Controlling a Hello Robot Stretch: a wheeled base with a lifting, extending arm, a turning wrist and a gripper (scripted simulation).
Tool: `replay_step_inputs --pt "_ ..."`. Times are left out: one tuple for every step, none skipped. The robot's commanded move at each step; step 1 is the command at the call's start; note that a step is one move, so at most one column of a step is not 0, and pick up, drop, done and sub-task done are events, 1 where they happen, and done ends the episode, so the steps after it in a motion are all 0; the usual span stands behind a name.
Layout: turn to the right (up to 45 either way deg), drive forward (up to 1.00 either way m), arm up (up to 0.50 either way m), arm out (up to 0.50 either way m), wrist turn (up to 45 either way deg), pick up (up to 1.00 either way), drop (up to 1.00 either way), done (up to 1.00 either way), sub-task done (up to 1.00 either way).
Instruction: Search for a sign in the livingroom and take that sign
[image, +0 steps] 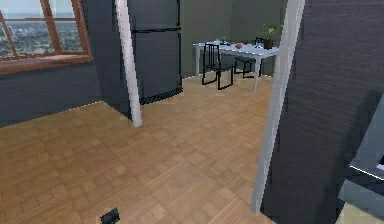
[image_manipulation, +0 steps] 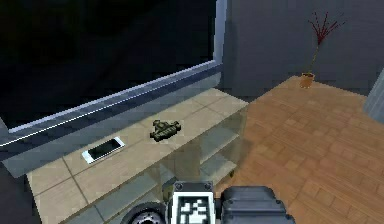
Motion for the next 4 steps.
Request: replay_step_inputs --pt "0.0 0.00 0.00 0.50 0.0 0.00 0.00 0.00 0.00" --pt "0.0 0.00 0.00 0.00 45.0 0.00 0.00 0.00 0.00" --pt "0.0 0.00 0.00 0.00 45.0 0.00 0.00 0.00 0.00" --pt "0.0 0.00 0.00 0.00 45.0 0.00 0.00 0.00 0.00"
